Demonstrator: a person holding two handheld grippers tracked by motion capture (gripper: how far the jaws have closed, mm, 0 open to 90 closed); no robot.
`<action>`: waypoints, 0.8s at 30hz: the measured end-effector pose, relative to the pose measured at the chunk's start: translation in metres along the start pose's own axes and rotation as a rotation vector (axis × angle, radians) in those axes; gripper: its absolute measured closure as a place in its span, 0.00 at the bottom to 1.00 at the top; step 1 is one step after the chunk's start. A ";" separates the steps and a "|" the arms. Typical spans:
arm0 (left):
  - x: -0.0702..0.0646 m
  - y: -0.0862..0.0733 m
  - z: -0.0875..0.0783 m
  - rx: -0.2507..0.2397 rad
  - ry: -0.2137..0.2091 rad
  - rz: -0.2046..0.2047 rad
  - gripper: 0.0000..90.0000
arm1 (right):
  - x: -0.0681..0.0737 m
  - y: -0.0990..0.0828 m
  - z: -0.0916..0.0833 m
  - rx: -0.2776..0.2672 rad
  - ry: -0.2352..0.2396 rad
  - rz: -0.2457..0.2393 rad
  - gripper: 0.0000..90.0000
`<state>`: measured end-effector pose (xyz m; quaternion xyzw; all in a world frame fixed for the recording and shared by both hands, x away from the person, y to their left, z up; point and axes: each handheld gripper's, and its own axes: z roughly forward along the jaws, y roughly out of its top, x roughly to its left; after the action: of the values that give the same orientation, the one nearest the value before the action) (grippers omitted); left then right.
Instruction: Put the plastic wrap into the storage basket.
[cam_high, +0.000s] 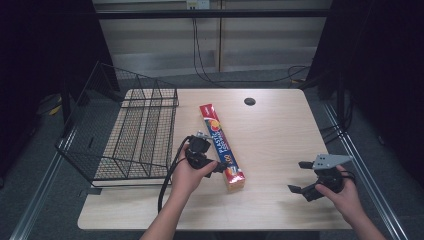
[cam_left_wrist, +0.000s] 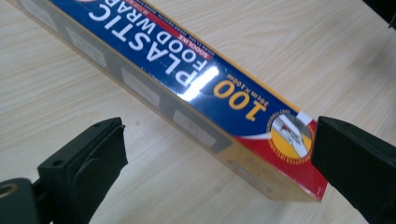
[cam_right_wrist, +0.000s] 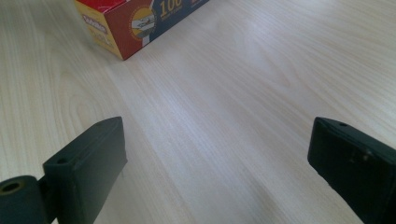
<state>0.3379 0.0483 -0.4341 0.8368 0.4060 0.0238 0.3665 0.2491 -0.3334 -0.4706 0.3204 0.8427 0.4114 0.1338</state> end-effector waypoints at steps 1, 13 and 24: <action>0.001 0.005 0.003 0.016 -0.011 -0.019 0.04 | 0.000 0.000 0.000 -0.002 0.005 0.001 0.05; 0.014 0.032 0.021 0.047 0.038 -0.123 0.03 | 0.001 0.002 0.001 -0.004 0.009 -0.007 0.05; 0.018 0.048 0.036 0.037 0.108 -0.172 0.05 | 0.001 0.003 0.001 -0.013 0.011 -0.014 0.05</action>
<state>0.3943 0.0203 -0.4350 0.8030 0.4961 0.0296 0.3291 0.2499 -0.3309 -0.4689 0.3111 0.8431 0.4176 0.1340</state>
